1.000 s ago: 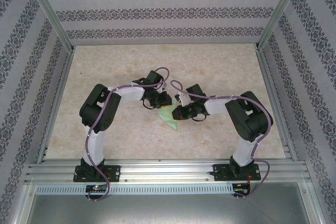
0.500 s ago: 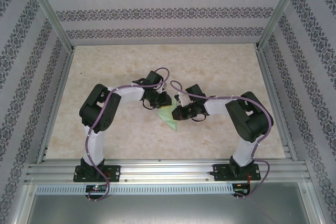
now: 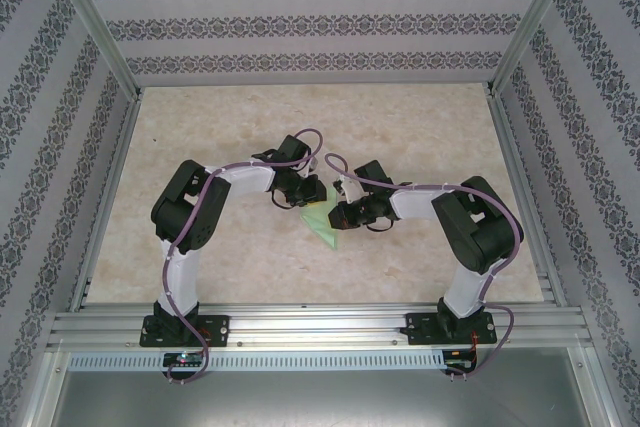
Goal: Fold a paper plane with a square sheet of paper (fold left side to right side)
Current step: Third fold the triangle at the center of the table.
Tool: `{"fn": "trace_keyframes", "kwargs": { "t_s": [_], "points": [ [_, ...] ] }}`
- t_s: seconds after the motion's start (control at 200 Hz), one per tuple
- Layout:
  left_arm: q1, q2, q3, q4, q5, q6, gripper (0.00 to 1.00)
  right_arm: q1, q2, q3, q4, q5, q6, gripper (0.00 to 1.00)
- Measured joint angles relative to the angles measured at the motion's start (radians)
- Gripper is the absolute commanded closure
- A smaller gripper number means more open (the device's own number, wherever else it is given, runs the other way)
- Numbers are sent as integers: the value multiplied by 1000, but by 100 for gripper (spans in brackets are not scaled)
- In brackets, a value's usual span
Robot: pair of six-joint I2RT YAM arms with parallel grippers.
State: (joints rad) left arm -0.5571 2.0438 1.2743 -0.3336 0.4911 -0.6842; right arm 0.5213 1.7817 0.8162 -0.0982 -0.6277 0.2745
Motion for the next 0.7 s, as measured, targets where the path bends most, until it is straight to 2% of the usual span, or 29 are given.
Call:
{"fn": "trace_keyframes", "kwargs": {
  "t_s": [0.699],
  "points": [
    [0,0,-2,3,0,0,78,0,18,16,-18,2,-7,94]
  ]
}}
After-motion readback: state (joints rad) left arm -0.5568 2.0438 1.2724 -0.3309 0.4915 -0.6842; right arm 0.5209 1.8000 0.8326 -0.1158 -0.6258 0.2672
